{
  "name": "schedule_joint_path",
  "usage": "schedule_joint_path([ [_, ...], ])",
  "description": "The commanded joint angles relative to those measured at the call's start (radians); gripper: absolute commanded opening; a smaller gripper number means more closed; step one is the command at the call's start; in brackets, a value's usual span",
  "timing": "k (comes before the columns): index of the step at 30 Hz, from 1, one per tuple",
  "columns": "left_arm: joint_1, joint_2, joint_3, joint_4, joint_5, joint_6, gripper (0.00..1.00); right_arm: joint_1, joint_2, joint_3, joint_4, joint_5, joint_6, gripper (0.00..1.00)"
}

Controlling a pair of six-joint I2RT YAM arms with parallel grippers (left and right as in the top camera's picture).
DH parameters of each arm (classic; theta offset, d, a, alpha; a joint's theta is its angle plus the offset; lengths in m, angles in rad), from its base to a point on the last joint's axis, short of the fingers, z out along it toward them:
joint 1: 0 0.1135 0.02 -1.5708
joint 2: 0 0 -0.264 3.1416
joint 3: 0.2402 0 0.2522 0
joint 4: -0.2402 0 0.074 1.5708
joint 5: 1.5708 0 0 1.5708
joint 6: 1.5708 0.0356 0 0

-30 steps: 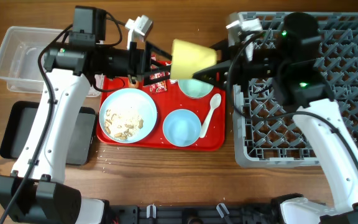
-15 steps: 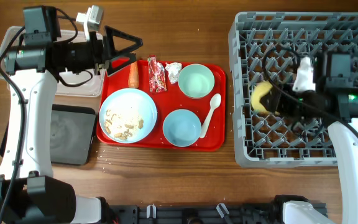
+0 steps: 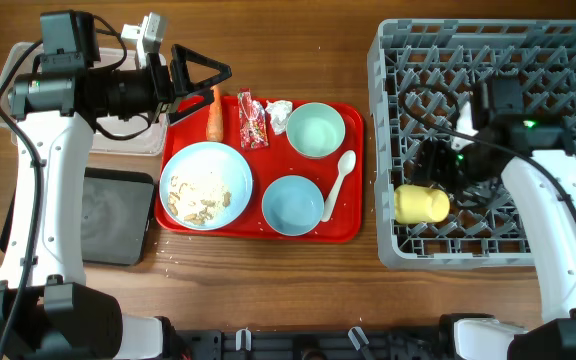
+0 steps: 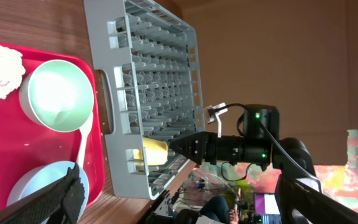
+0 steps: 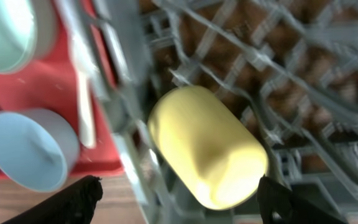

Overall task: Sort waste into correct bins and load items into the dishwasher rack
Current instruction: 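Place the yellow cup in the dish rack with the right gripper, then grasp the mint bowl with the right gripper and move it to the rack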

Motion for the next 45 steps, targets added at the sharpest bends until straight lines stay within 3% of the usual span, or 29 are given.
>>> schedule_joint_path([
  [1, 0.014, -0.025, 0.004, -0.006, -0.063, 0.008, 0.97, 0.074, -0.018, 0.072, 0.062, -0.037, 0.034, 0.82],
  [3, 0.031, -0.079, 0.004, -0.026, -0.28, -0.005, 0.94, 0.137, -0.018, 0.093, 0.182, -0.118, 0.005, 0.8],
  [7, 0.055, -0.194, 0.004, -0.09, -0.765, -0.179, 0.98, 0.219, 0.047, 0.093, 0.359, -0.121, -0.004, 0.74],
  [9, 0.078, -0.244, 0.004, -0.128, -0.937, -0.235, 1.0, 0.241, 0.129, 0.093, 0.392, -0.118, 0.016, 0.72],
  [12, 0.127, -0.3, 0.004, -0.166, -1.068, -0.239, 1.0, 0.267, 0.263, 0.093, 0.425, -0.063, 0.016, 0.71],
  [20, 0.201, -0.316, 0.004, -0.204, -1.112, -0.231, 1.0, 0.311, 0.488, 0.093, 0.594, 0.094, 0.012, 0.65],
  [26, 0.201, -0.316, 0.003, -0.204, -1.112, -0.231, 1.0, 0.311, 0.568, 0.093, 0.636, 0.082, 0.014, 0.41],
  [28, 0.201, -0.316, 0.004, -0.204, -1.112, -0.231, 1.0, 0.311, 0.563, 0.093, 0.661, 0.078, 0.013, 0.24],
  [29, 0.201, -0.316, 0.004, -0.204, -1.112, -0.231, 1.0, 0.311, 0.56, 0.097, 0.665, 0.079, 0.013, 0.09],
  [30, 0.201, -0.316, 0.004, -0.204, -1.112, -0.231, 1.0, 0.311, 0.557, 0.105, 0.657, 0.08, 0.012, 0.04],
  [35, 0.201, -0.316, 0.004, -0.204, -1.112, -0.231, 1.0, 0.311, 0.436, 0.195, 0.537, 0.182, 0.009, 0.04],
  [37, 0.201, -0.316, 0.003, -0.204, -1.112, -0.231, 1.0, 0.31, 0.349, 0.229, 0.471, 0.308, 0.013, 0.04],
  [42, 0.201, -0.316, 0.004, -0.204, -1.112, -0.231, 1.0, 0.296, 0.166, 0.237, 0.367, 0.837, 0.027, 0.04],
  [45, 0.201, -0.316, 0.004, -0.204, -1.112, -0.231, 1.0, 0.247, 0.15, 0.234, 0.314, 1.136, 0.069, 0.04],
])
